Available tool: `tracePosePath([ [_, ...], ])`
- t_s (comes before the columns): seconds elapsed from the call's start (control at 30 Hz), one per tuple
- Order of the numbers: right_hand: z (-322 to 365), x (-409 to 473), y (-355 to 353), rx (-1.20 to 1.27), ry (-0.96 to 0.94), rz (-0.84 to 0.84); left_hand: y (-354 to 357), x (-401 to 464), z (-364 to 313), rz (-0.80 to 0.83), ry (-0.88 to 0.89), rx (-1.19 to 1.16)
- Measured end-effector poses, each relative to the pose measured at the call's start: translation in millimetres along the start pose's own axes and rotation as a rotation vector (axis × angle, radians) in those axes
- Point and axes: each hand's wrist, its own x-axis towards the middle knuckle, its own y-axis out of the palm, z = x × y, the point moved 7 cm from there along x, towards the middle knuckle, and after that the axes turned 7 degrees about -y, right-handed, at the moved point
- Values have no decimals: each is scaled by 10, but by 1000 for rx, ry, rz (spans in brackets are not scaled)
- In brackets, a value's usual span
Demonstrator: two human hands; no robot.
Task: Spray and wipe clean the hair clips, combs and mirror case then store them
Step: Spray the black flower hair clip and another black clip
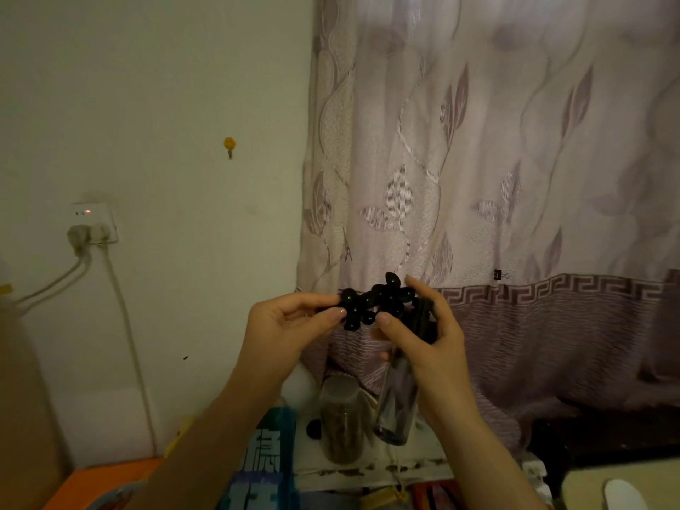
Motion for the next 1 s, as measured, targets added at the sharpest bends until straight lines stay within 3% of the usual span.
tracePosePath([
  [0.57, 407, 151, -110, -144, -258, 197, -112, 172, -210, -64, -48, -149],
  [1.0, 670, 183, -85, -422, -512, 163, 11, 188, -245, -63, -61, -146],
])
